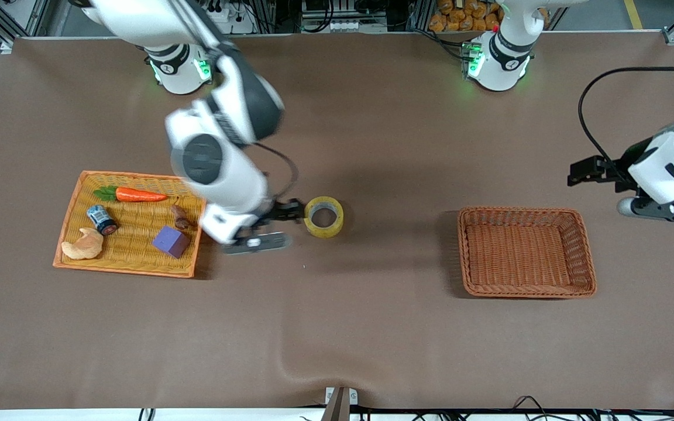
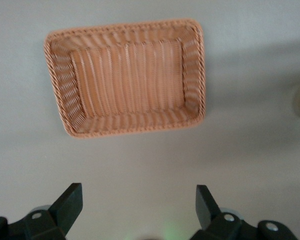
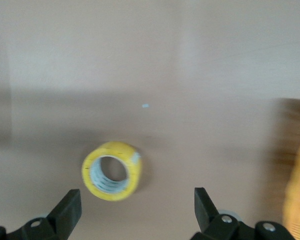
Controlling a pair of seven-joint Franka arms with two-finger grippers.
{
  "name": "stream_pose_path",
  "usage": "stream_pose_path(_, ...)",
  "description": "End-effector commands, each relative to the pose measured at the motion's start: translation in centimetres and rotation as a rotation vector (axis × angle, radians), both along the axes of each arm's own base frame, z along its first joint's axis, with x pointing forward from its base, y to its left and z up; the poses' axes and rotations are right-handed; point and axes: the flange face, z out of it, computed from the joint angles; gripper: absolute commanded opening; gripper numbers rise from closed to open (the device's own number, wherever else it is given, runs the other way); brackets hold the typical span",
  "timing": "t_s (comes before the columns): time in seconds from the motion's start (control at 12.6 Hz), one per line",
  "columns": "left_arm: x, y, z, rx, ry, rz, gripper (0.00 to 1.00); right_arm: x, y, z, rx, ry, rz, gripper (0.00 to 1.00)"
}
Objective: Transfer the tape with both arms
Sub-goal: 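Retract the right gripper while the left gripper reaches toward the tape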
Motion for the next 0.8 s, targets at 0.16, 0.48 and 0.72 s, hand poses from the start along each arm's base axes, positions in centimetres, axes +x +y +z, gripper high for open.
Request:
stream_pose_path(0.16, -2.9, -7.4, 2.3, -0.028, 0.020, -0.136, 1.00, -0.8, -9.9, 5.1, -0.052, 0.009, 0.014, 1.00)
stream_pose_path(0.48, -5.8, -14.5, 4.3, 0.081, -0.040, -0.304, 1.00, -1.3, -20.9, 10.9, -0.072, 0.029, -0.121, 1.00)
stream_pose_path(0.72, -7.2, -18.0, 4.3, 0.078, -0.044, -0.377, 1.00, -1.7, -28.2, 14.1, -0.073, -0.034, -0.051, 1.00)
